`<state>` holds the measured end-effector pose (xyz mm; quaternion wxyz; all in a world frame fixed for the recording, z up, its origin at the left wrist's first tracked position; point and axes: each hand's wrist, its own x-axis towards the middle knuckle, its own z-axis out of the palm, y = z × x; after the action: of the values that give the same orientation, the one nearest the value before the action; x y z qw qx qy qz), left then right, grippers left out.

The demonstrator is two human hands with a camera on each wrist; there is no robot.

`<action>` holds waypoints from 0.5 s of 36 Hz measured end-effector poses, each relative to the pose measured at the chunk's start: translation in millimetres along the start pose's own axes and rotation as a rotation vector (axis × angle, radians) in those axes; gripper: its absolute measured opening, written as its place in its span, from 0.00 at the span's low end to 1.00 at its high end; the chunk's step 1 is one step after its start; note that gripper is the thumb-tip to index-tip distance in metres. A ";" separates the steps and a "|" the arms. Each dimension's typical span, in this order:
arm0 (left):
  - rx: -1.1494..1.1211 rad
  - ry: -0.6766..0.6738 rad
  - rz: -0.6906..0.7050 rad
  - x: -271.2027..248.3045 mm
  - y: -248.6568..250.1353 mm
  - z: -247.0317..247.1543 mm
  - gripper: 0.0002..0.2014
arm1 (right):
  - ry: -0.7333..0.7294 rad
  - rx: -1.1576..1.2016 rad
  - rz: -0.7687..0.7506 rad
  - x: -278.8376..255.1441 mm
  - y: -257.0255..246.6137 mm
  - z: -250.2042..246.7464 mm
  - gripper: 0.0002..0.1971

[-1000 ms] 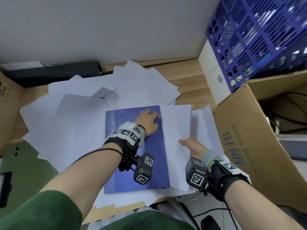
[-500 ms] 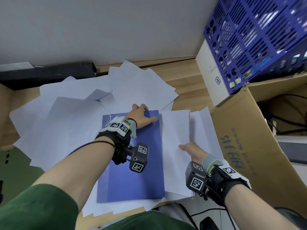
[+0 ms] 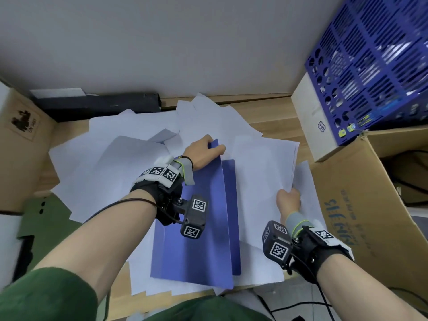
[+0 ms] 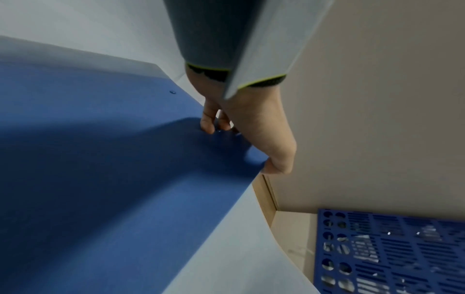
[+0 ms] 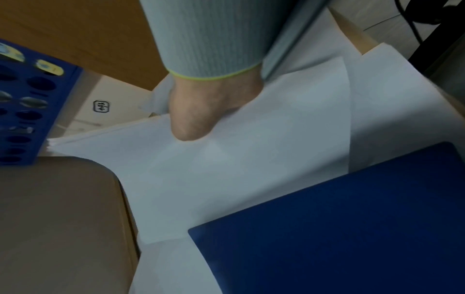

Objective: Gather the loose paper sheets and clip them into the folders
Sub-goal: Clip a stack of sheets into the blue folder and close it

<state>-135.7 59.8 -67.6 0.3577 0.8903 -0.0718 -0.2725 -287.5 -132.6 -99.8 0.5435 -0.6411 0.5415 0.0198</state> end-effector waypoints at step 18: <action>-0.564 0.243 -0.006 -80.6 -58.2 -110.0 0.09 | 0.228 -0.019 -0.260 -103.1 -23.5 10.3 0.24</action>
<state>-148.4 194.3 -6.5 0.5959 0.7822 0.0523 -0.1743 -307.5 -60.0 -24.8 0.4705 -0.7087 0.5121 -0.1184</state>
